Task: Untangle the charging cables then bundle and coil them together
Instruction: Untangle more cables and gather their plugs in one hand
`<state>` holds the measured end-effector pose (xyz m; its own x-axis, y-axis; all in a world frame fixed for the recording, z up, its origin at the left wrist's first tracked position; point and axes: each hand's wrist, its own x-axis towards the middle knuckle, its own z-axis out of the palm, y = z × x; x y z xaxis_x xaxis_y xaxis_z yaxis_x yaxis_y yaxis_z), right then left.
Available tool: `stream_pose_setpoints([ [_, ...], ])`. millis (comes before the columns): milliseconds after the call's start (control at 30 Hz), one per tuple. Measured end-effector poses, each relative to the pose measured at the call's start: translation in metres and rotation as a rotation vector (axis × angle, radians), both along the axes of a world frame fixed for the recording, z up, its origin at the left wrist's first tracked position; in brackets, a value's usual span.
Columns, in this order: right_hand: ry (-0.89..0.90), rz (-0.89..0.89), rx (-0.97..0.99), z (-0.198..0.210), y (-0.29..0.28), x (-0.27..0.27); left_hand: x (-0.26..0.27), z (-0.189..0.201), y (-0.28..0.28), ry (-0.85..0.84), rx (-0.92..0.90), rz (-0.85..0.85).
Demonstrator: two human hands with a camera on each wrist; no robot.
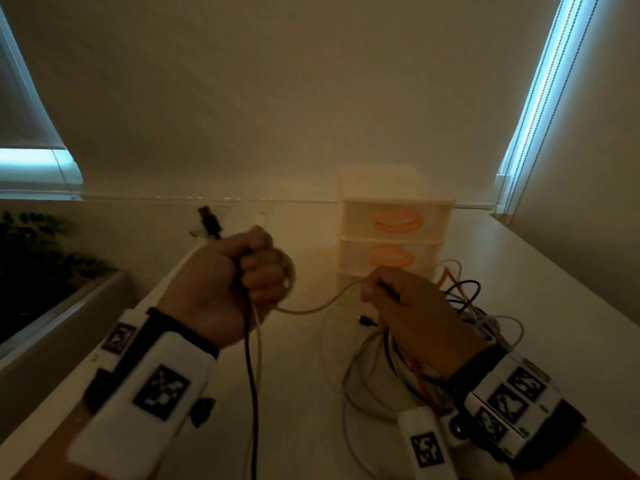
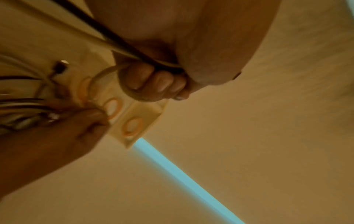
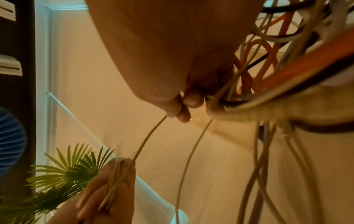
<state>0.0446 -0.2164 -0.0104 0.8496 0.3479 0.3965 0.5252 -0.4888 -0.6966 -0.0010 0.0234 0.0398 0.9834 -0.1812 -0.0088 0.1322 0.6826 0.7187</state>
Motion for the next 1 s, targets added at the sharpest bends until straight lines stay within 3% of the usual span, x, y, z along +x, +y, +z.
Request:
stream_pose_setpoints([
  [100, -0.024, -0.110, 0.131, 0.001, -0.002, 0.004, -0.004, -0.014, -0.033, 0.027, 0.214, -0.207],
  [200, -0.043, -0.161, 0.199, 0.001, -0.002, 0.003, -0.008, -0.024, -0.050, 0.032, 0.374, -0.259],
  [267, -0.064, -0.144, 0.233, 0.001, 0.000, 0.001, -0.009, -0.028, -0.057, 0.041, 0.376, -0.286],
  [367, -0.064, -0.026, 0.319, 0.005, 0.006, -0.008, -0.008, -0.034, -0.061, 0.040, 0.290, -0.324],
  [533, -0.104, 0.191, 0.223, -0.005, 0.010, -0.014, 0.002, -0.029, -0.053, 0.052, 0.024, -0.098],
  [700, 0.044, 0.189, -0.013, -0.014, 0.010, -0.009, 0.006, -0.029, -0.048, 0.063, -0.210, 0.049],
  [800, 0.090, 0.204, -0.043, -0.016, 0.012, -0.011, 0.010, -0.034, -0.047, 0.084, -0.191, 0.101],
  [867, 0.065, 0.192, 0.082, -0.015, 0.013, -0.012, 0.011, -0.034, -0.047, 0.071, -0.157, 0.106],
  [1000, 0.170, 0.191, 0.631, -0.003, 0.005, -0.017, 0.012, -0.038, -0.047, 0.072, -0.116, 0.118],
])
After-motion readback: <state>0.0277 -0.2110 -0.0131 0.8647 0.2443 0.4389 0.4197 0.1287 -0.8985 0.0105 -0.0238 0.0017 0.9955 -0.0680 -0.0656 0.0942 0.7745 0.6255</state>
